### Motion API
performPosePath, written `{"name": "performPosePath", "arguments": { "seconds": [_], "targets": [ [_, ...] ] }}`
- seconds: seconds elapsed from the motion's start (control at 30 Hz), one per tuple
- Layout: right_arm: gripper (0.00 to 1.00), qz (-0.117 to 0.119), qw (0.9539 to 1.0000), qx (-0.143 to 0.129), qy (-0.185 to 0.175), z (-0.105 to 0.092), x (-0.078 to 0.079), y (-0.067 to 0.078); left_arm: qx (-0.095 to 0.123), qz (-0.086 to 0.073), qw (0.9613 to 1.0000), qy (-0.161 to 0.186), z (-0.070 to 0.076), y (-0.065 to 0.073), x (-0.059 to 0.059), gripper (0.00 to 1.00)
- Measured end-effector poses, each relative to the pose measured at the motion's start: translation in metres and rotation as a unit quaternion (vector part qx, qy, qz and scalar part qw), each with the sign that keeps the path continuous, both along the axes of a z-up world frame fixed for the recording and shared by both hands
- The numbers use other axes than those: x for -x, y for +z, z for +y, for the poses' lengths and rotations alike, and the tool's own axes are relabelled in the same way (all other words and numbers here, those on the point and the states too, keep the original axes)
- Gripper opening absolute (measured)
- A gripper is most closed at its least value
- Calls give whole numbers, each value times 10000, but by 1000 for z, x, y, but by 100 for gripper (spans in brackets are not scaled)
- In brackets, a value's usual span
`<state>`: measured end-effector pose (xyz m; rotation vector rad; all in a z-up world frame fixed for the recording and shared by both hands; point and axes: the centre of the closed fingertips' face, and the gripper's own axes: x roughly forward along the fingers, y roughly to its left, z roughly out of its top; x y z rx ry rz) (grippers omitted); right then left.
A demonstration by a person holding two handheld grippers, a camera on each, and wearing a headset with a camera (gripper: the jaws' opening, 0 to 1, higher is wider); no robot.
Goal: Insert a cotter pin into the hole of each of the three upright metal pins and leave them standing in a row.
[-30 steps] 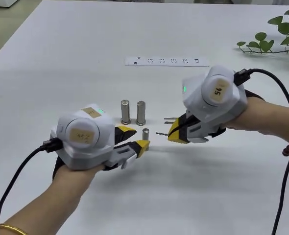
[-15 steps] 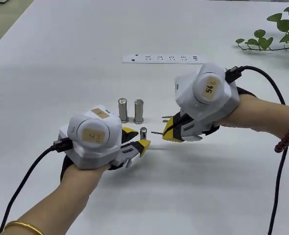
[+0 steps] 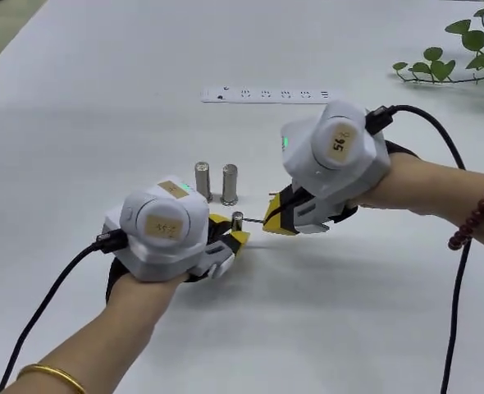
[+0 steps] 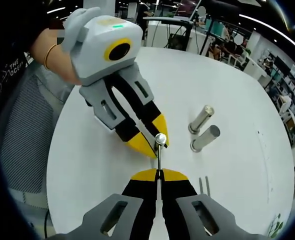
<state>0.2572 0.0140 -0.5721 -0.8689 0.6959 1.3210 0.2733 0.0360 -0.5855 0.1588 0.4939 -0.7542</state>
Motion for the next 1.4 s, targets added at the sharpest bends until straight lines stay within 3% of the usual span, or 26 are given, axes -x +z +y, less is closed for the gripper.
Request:
{"name": "performPosePath", "arguments": {
  "seconds": [0.4, 0.83, 1.4],
  "targets": [
    [0, -30, 10000, -15, 53, 5, -3, 2, -114, -88, 9999, -5, -1, -2, 0, 6],
    [0, -121, 9998, -48, 159, 15, -4, 6, -77, -106, 9999, 88, -2, -1, -1, 6],
    [0, -423, 9985, -34, 344, 22, -11, 6, -59, -139, 9994, 316, -2, -1, -3, 6]
  ]
}}
